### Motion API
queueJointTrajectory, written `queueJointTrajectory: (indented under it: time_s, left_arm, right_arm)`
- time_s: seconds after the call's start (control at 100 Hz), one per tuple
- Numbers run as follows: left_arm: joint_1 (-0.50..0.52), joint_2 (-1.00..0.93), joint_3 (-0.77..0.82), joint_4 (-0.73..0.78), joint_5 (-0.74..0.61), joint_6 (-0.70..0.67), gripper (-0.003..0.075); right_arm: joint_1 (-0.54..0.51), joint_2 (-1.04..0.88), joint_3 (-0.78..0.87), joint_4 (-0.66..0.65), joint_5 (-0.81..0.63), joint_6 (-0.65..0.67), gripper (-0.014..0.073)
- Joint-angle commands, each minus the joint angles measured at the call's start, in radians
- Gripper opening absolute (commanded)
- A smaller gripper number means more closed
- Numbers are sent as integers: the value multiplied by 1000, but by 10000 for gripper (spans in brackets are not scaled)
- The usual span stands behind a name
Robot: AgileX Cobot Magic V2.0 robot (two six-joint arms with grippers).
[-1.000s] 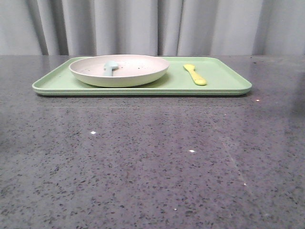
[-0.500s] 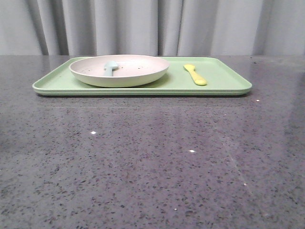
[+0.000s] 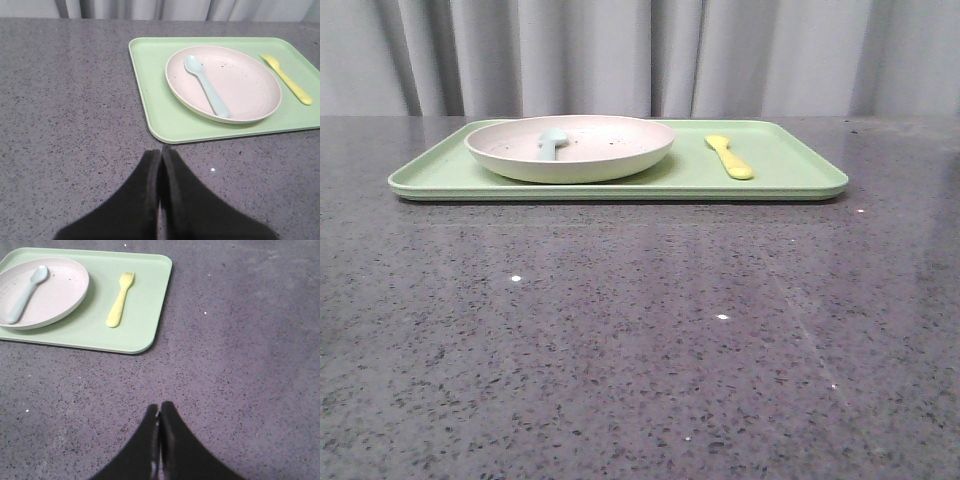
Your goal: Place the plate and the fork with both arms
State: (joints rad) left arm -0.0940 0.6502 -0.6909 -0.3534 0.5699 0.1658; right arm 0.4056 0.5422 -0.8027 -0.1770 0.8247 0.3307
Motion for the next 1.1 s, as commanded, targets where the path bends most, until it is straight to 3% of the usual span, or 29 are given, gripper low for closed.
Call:
queueJointTrajectory:
  time_s: [0.0, 1.01, 1.09]
  left_arm:
    - [1, -33, -11, -24, -66, -7, -20]
    - [1, -76, 2, -24, -36, -7, -20]
    - [1, -78, 4, 48, -36, -7, -20]
  right_arm:
    - [-1, -40, 10, -30, -110, -6, -68]
    - [-1, -72, 33, -30, -92, -6, -68]
    - [-1, -72, 33, -30, -92, -6, -68]
